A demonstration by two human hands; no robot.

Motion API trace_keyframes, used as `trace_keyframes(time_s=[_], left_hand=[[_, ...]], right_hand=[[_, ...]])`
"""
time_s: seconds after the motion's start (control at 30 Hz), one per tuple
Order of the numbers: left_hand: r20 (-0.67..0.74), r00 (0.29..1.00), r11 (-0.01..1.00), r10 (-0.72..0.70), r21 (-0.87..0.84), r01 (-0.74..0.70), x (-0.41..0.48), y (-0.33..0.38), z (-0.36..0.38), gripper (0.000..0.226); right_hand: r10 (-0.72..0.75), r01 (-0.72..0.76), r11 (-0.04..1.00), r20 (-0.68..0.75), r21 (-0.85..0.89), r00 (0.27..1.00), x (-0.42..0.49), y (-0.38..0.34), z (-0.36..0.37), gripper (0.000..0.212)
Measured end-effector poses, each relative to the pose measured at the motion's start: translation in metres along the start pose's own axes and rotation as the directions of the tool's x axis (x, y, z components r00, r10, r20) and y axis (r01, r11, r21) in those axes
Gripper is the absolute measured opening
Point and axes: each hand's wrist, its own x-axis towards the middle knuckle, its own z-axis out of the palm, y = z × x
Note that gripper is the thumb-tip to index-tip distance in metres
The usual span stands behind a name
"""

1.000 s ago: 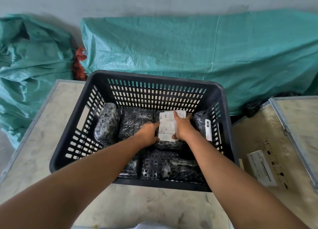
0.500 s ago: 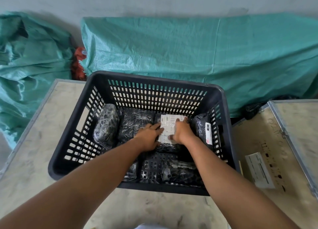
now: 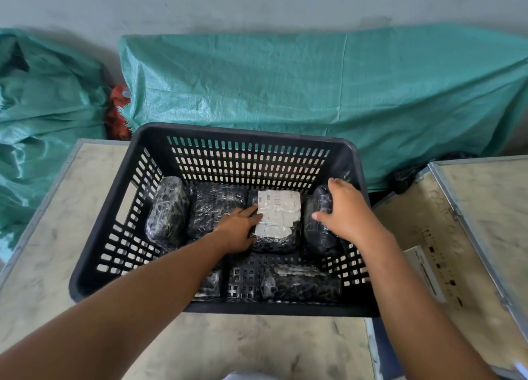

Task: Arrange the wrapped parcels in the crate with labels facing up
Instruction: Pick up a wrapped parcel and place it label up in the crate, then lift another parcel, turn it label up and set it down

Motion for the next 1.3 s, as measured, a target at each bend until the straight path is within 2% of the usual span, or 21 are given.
trace_keyframes(time_s=[0.1,0.2,0.27,0.37,0.47,0.57,0.7,0.83,0.93,1.03,1.1,1.13,1.17,1.2,1.3], left_hand=[[0.015,1.000,1.000,0.006,0.020,-0.006,0.000,0.000,0.000,0.083],[0.049,0.999,1.000,0.004,0.021,-0.005,0.000,-0.002,0.000,0.087],[0.061,0.998,1.000,0.004,0.026,-0.005,0.000,-0.003,0.000,0.088],[0.066,0.998,0.999,0.008,0.041,-0.011,0.000,-0.003,0.000,0.089],[0.057,0.998,0.999,0.013,0.043,-0.015,0.000,-0.002,0.001,0.090],[0.050,0.998,0.999,0.037,0.013,-0.038,-0.003,-0.001,-0.001,0.092],[-0.002,0.997,0.989,0.079,-0.125,-0.079,-0.016,0.010,-0.021,0.094],[-0.157,0.977,0.917,0.146,-0.349,-0.193,-0.038,0.038,-0.060,0.092],[-0.281,0.928,0.856,0.242,-0.389,-0.341,-0.066,0.054,-0.079,0.095],[-0.405,0.878,0.782,0.256,-0.447,-0.434,-0.090,0.071,-0.083,0.100],[-0.485,0.853,0.759,0.193,-0.477,-0.443,-0.097,0.085,-0.082,0.106],[-0.530,0.834,0.753,0.155,-0.483,-0.447,-0.098,0.091,-0.081,0.108],[-0.590,0.797,0.759,0.125,-0.460,-0.460,-0.099,0.096,-0.081,0.107],[-0.665,0.738,0.777,0.112,-0.404,-0.483,-0.098,0.099,-0.081,0.103],[-0.822,0.550,0.767,0.150,-0.254,-0.589,-0.098,0.100,-0.086,0.094]], right_hand=[[0.001,-0.001,1.000,0.001,0.000,1.000,-0.003,-0.001,0.021,0.104],[0.013,-0.009,0.994,-0.035,0.105,0.999,-0.002,0.003,0.031,0.100],[0.018,-0.014,0.993,-0.032,0.113,0.999,0.000,0.004,0.036,0.101],[0.026,-0.030,0.995,0.043,0.097,0.999,0.001,-0.002,0.044,0.104],[-0.020,-0.009,0.976,0.132,0.219,0.991,0.004,-0.007,0.049,0.102],[-0.008,-0.020,0.942,0.081,0.334,0.997,0.007,-0.004,0.044,0.093],[0.022,-0.034,0.911,0.035,0.411,0.999,0.006,-0.002,0.039,0.085],[0.032,-0.006,0.899,-0.052,0.438,0.998,-0.003,0.004,0.027,0.083],[0.068,0.021,0.848,-0.147,0.530,0.987,-0.011,0.006,0.009,0.085],[0.134,0.036,0.617,-0.150,0.786,0.980,-0.019,-0.002,-0.013,0.086],[0.146,0.053,0.479,-0.139,0.876,0.980,-0.024,-0.014,-0.026,0.072],[0.137,0.075,0.443,-0.149,0.893,0.979,-0.025,-0.019,-0.031,0.054],[0.117,0.095,0.413,-0.156,0.906,0.981,-0.028,-0.026,-0.037,0.034],[0.080,0.116,0.399,-0.161,0.910,0.984,-0.027,-0.029,-0.039,0.025],[0.026,0.132,0.320,-0.148,0.938,0.989,-0.034,-0.038,-0.050,0.024]])
